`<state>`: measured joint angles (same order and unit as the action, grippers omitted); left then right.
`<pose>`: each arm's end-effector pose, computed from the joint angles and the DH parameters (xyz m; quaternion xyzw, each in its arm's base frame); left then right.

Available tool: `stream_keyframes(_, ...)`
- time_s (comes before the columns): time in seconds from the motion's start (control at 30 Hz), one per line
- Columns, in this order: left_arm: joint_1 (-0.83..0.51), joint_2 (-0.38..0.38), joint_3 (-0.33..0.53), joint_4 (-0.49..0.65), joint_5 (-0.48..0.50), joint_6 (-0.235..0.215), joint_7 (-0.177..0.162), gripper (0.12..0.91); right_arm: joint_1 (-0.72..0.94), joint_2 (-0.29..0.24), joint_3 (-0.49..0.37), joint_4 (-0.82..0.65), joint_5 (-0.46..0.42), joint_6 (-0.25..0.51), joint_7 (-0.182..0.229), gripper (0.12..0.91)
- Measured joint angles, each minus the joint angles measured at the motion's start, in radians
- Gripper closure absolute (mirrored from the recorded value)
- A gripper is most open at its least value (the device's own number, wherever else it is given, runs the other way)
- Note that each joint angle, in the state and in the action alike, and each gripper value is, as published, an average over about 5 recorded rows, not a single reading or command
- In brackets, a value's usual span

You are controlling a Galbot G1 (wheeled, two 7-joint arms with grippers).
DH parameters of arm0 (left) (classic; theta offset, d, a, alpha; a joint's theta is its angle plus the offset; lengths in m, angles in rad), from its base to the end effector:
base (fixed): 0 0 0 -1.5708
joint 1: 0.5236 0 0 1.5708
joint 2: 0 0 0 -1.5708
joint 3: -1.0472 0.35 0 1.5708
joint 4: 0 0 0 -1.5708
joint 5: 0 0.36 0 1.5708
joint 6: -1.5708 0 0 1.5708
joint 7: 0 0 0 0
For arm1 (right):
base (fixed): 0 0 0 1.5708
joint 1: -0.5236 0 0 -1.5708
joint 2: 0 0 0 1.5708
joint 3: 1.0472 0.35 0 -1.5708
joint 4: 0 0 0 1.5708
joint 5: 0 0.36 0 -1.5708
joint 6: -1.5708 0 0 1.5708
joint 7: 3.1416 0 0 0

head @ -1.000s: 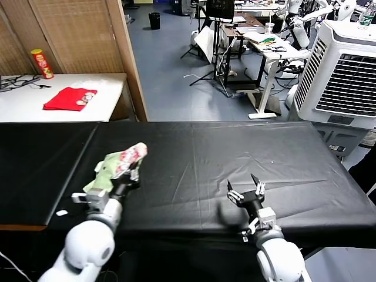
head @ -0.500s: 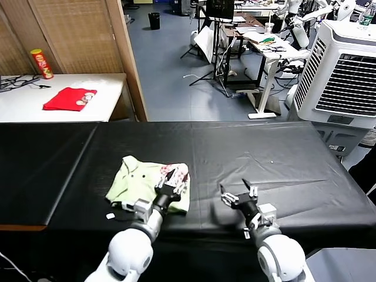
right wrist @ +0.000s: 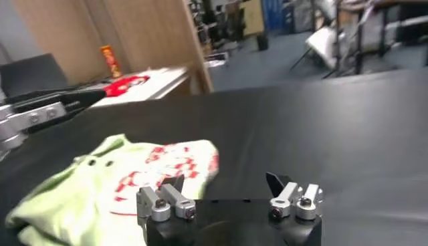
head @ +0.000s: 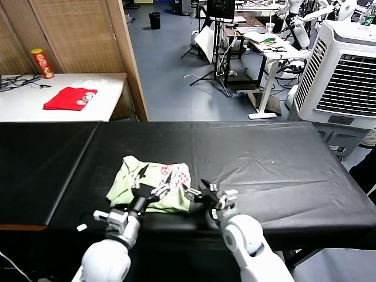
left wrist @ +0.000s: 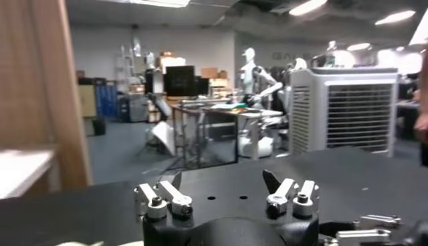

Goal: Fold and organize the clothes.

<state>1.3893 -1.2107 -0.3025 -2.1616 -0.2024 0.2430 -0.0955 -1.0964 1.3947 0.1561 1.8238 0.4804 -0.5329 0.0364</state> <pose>0.2201 -0.0087 -0.2514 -0.1365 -0.9894 -0.0355 0.0343 0.3112 0.0778 -0.2935 0.2292 -0.9414 -0.1110 0.2212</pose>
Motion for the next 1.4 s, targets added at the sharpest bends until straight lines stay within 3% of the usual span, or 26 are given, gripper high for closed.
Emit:
stream_keyframes(0.13,0.043,0.000,-0.037,-0.015,0.005,-0.014,-0.003,0.232,0.035,0.021,-0.025,-0.054,0.015,0.003,-0.006,0.352)
stream_keyframes(0.43,0.099,0.008,-0.100,-0.026,-0.002,-0.036,-0.006,0.232,0.041,0.004,-0.005,-0.068,-0.010,0.014,-0.028,0.836)
stream_keyframes(0.5,0.104,0.008,-0.105,-0.021,-0.003,-0.041,-0.006,0.232,0.041,-0.014,0.011,-0.061,-0.034,0.020,-0.042,0.887)
stream_keyframes(0.63,0.111,0.012,-0.114,-0.008,-0.018,-0.046,-0.011,0.232,0.038,-0.074,0.052,-0.049,-0.081,0.027,-0.082,0.896)
stream_keyframes(0.73,0.121,0.021,-0.115,-0.003,-0.046,-0.059,-0.026,0.232,0.018,-0.134,0.078,-0.022,-0.114,0.038,-0.113,0.870)
stream_keyframes(0.83,0.132,0.031,-0.117,0.003,-0.064,-0.085,-0.034,0.232,-0.016,-0.191,0.099,0.025,-0.138,0.057,-0.127,0.734)
stream_keyframes(0.97,0.142,0.039,-0.117,0.021,-0.082,-0.138,-0.033,0.232,-0.084,-0.250,0.135,0.103,-0.159,0.106,-0.122,0.484)
stream_keyframes(1.1,0.151,0.043,-0.113,0.022,-0.097,-0.134,-0.046,0.232,-0.172,-0.278,0.185,0.175,-0.201,0.183,-0.094,0.299)
stream_keyframes(1.23,0.174,0.061,-0.118,0.001,-0.100,-0.098,-0.071,0.232,-0.292,-0.280,0.243,0.239,-0.223,0.280,-0.051,0.234)
stream_keyframes(1.4,0.237,0.084,-0.154,-0.035,-0.124,-0.093,-0.079,0.232,-0.470,-0.265,0.313,0.317,-0.277,0.411,0.001,0.227)
